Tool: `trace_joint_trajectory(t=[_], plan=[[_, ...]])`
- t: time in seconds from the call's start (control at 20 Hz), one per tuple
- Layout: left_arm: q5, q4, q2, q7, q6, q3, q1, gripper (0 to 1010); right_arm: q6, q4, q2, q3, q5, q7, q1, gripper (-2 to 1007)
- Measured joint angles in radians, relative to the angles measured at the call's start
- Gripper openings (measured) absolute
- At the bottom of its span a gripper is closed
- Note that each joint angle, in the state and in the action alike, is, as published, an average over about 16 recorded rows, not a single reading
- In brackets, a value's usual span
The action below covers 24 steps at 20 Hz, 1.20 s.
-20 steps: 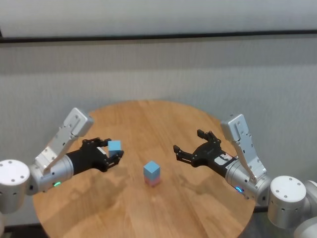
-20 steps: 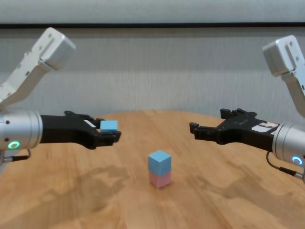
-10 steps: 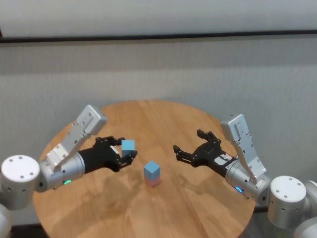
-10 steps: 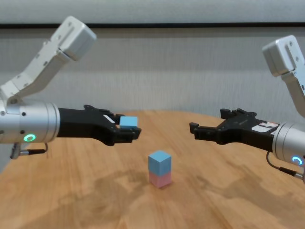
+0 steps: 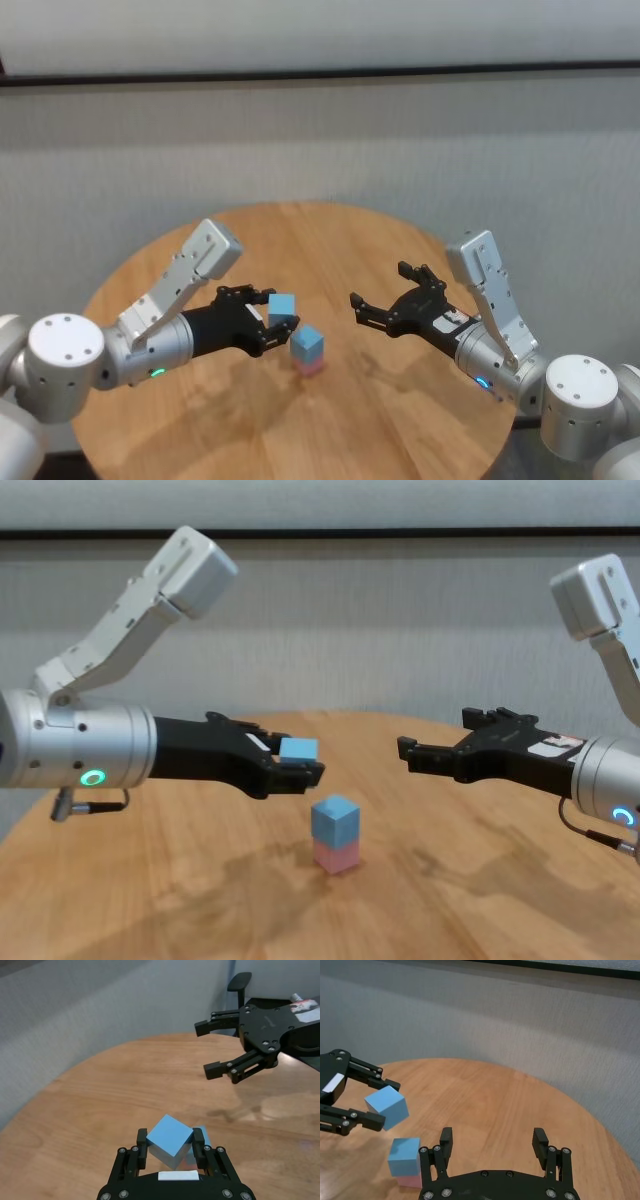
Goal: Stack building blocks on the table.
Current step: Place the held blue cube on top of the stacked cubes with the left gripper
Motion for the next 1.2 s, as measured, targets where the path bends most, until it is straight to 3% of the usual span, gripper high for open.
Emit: trace_joint_trajectory(t=[0.5, 1.2], plan=[[-0.019, 0.026, -0.018, -0.003, 0.002, 0.037, -0.024, 559, 0.000, 0.000, 0.000, 0.000, 0.000, 0.000, 0.000, 1005], [-0.049, 0.046, -0.020, 0.001, 0.006, 0.072, -0.033, 559, 0.000, 0.000, 0.000, 0.000, 0.000, 0.000, 0.000, 1005]])
